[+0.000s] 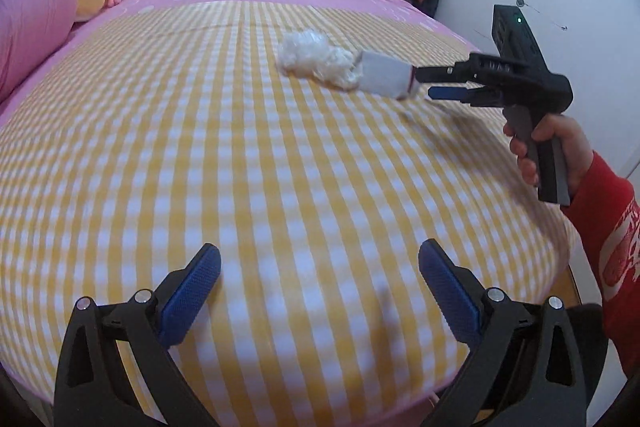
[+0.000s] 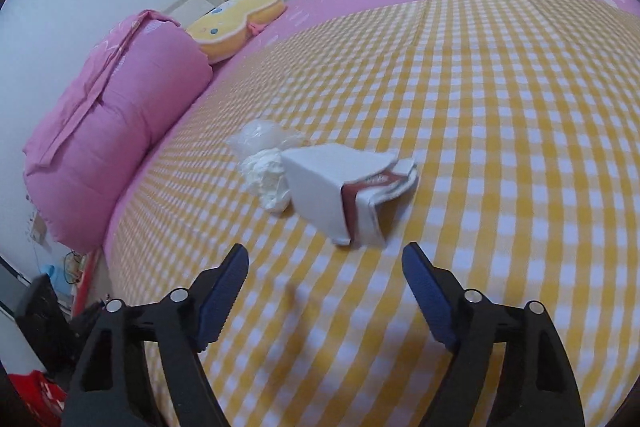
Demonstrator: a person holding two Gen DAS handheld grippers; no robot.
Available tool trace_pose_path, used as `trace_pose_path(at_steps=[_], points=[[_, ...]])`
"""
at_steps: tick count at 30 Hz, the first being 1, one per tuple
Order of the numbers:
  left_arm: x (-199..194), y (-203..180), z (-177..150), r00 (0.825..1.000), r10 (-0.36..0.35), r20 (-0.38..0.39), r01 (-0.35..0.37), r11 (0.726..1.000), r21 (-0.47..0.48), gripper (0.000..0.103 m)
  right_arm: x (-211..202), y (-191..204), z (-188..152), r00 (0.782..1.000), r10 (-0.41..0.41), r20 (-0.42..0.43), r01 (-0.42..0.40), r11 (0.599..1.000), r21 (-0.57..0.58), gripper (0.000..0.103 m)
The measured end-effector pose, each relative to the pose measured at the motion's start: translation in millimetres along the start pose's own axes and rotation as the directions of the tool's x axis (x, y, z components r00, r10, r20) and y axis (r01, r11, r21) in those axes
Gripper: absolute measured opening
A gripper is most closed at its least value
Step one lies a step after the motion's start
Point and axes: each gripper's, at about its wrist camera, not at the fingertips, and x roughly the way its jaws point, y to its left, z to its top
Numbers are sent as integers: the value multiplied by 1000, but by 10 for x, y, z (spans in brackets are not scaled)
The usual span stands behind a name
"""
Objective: Collect trash
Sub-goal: 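Move the right tool to the white box and grasp it, then grasp the clear plastic bag with the left tool while the right tool holds the white box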
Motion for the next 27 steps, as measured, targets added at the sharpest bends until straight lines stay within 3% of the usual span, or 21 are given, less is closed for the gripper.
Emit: trace_pose_path(at_steps=[3,5,7,10,17,27], points=[[66,35,135,1000,11,15,-12,1000,2,99,117,9,85,1000,4,-6,-4,1000,-5,76],[113,69,233,1000,14,22,-14,1000,1,98,213,15,141,1000,18,-11,-18,1000,-3,61],[170,100,316,1000,17,23,-17,1000,-3,98,323,23,207,999,49,-18,-49,999,10,25],[215,134,349,1000,12,21,-12,1000,-10,98,316,-8,222,995,104,-2,-104,994,30,11],[329,131,360,1000,18,10,-18,1000,2,98,40,-36,296,982,174,78,-180,981,74,8],[594,87,815,997,59,58,-63,995,73,98,-547,-12,343,984,81,158,-87,996,32,8]])
